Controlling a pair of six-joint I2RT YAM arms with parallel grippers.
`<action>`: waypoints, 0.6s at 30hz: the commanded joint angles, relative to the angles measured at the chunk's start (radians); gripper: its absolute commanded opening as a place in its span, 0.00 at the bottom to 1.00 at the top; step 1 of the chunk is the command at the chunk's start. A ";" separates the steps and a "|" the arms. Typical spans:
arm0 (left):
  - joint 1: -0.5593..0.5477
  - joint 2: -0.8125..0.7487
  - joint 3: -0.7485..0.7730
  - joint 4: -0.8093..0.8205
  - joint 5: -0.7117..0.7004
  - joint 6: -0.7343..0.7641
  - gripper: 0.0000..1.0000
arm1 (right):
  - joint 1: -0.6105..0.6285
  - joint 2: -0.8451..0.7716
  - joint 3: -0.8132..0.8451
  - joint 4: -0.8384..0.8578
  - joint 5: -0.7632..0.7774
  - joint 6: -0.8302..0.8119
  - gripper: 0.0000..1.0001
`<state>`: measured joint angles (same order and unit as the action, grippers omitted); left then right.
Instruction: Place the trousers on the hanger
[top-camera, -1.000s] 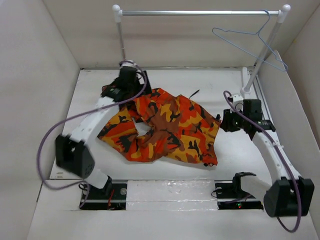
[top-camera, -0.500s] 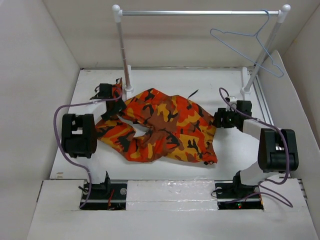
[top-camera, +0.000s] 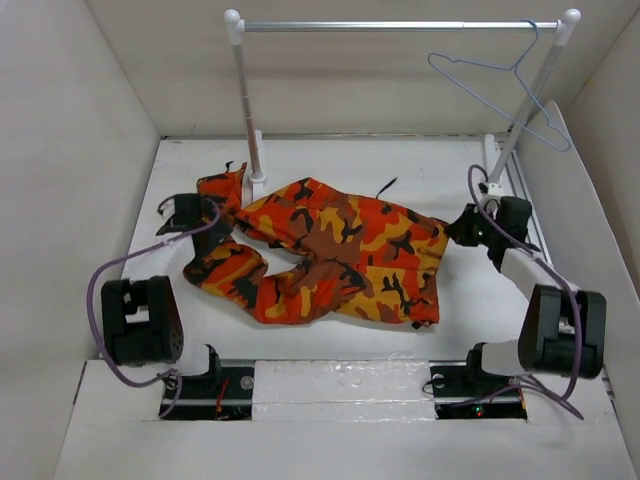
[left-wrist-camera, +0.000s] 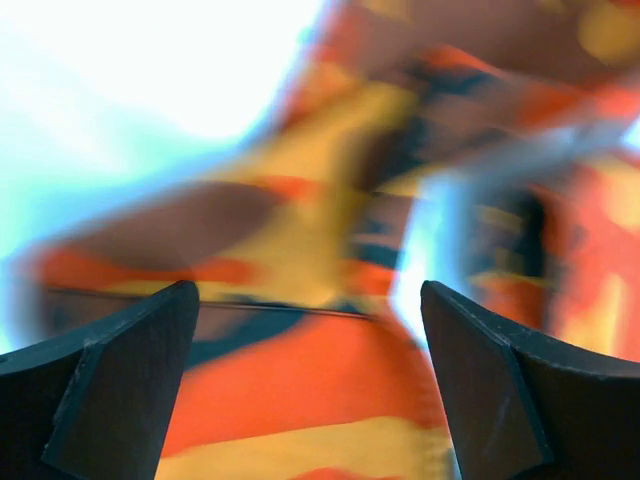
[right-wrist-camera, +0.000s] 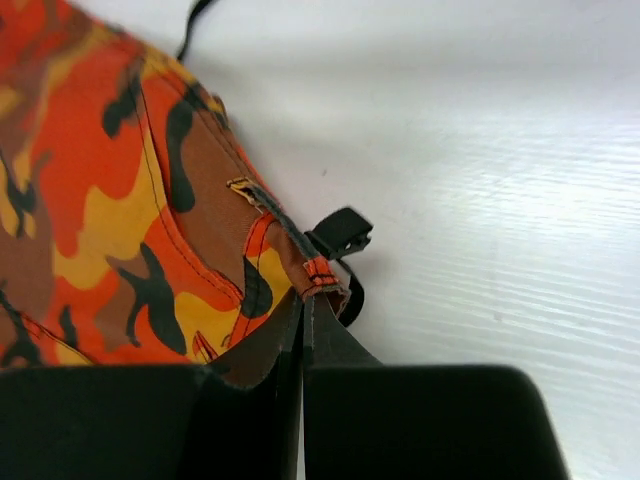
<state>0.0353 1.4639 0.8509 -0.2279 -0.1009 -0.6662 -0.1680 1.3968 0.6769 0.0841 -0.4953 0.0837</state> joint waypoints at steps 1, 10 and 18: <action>0.197 -0.142 -0.103 -0.074 -0.001 -0.032 0.89 | -0.065 -0.135 0.056 -0.072 0.075 -0.012 0.00; 0.421 -0.356 -0.118 -0.075 0.300 0.015 0.90 | -0.131 -0.173 0.177 -0.311 0.225 -0.022 0.00; 0.029 0.010 0.155 -0.019 0.150 0.066 0.99 | -0.005 -0.151 0.274 -0.400 0.230 -0.067 0.68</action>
<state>0.0875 1.3094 0.9390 -0.2588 0.0944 -0.6357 -0.2359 1.2995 0.8940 -0.2756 -0.2672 0.0471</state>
